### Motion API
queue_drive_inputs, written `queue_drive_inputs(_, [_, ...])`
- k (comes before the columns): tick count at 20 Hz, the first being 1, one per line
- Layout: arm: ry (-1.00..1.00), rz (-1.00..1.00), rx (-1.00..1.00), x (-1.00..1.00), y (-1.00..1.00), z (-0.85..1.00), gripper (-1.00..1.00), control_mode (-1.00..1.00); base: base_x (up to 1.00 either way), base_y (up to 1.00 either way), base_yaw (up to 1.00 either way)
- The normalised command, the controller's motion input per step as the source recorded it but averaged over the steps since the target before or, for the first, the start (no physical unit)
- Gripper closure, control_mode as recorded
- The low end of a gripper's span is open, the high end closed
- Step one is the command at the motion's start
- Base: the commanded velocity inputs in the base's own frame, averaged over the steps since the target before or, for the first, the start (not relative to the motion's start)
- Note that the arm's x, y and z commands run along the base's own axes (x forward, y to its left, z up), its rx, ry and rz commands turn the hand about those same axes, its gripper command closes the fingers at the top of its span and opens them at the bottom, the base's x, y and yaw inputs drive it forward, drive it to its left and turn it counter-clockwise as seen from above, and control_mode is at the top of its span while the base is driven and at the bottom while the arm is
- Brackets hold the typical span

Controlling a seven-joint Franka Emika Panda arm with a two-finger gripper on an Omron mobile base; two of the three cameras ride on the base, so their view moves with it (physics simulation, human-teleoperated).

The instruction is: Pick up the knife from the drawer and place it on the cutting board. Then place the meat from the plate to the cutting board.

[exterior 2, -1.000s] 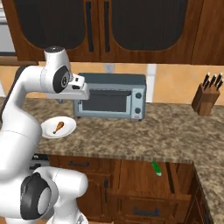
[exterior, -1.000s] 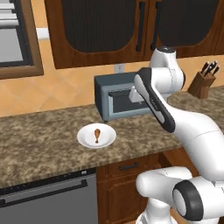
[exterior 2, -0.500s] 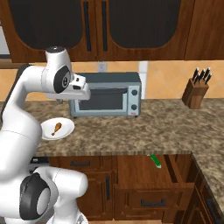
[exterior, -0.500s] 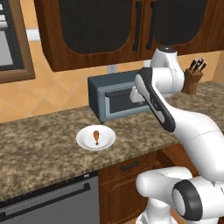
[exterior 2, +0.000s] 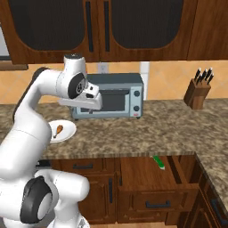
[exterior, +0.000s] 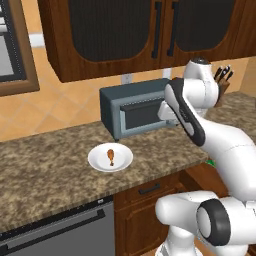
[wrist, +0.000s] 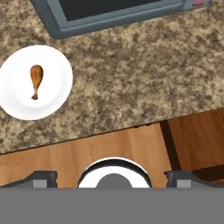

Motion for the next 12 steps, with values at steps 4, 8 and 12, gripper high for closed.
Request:
queue_drive_inputs(4, [0.14,-0.08,0.24,-0.1,-1.0,-0.58,-1.0,-1.0,0.0,0.0,0.0])
queue_drive_inputs(8, [0.05,-0.09,0.21,-0.4,-1.0,-0.72,-1.0,-1.0,0.0,0.0,0.0])
queue_drive_inputs(12, [0.07,-0.08,0.01,-0.3,-0.77,-0.96,-1.0,-1.0,0.0,0.0,0.0])
